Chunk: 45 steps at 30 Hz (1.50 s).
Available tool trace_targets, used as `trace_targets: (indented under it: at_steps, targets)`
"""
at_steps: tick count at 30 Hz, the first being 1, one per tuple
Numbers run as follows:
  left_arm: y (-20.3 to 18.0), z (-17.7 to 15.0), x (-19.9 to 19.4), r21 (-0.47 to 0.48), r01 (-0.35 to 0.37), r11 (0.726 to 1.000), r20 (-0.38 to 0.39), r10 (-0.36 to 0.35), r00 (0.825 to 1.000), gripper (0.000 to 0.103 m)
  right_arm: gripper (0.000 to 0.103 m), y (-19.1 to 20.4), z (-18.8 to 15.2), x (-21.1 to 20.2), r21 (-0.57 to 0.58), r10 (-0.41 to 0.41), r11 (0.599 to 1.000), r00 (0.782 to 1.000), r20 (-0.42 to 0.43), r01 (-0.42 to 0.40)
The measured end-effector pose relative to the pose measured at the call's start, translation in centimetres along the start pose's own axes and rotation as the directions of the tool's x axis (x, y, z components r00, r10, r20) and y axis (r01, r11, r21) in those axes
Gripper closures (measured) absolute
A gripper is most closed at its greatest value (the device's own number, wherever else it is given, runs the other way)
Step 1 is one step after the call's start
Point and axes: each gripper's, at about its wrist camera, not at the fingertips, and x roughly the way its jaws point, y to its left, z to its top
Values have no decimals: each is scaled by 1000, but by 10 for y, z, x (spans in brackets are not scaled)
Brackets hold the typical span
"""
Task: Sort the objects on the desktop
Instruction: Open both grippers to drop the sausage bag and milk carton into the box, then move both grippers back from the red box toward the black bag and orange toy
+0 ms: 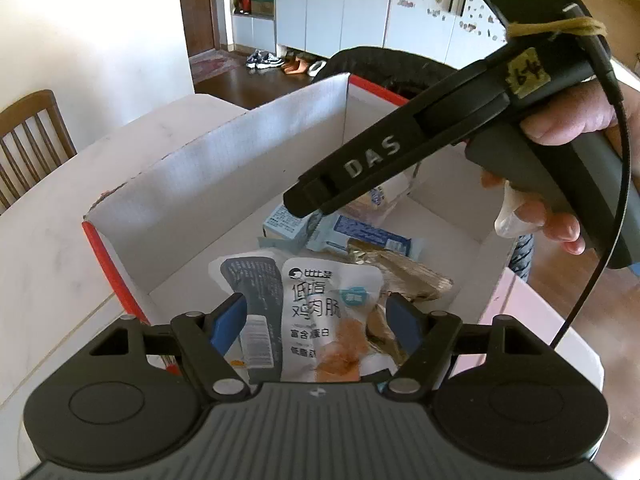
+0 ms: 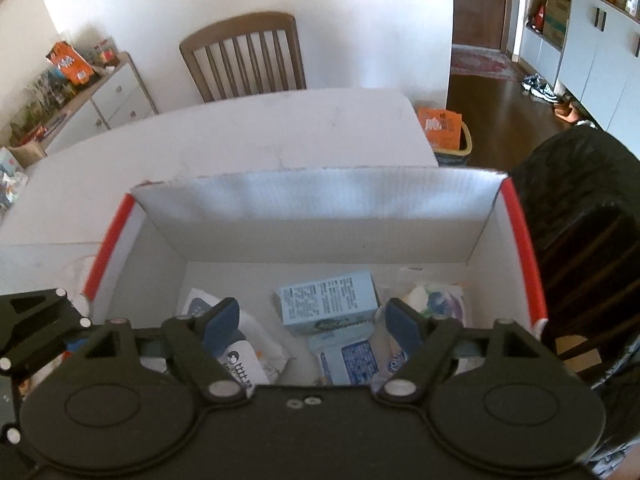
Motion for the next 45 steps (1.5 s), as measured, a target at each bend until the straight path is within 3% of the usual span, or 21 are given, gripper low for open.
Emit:
trace_targets:
  at_steps: [19,36,45]
  targets:
    - [-8,-17,-65,-111,-5,994,157,23,987,27,22,31,-25,-75,-17,52,999,992,118,-51]
    - [7,-72,-138,-151,22,988,250,16,968,27,21,99,-60,-116,-49,13,999,976,218,-3]
    - [44,-114,-181,-176,27,984,280,24,960,23,21,145,-90,-121,-36,-38,998,964,264,50]
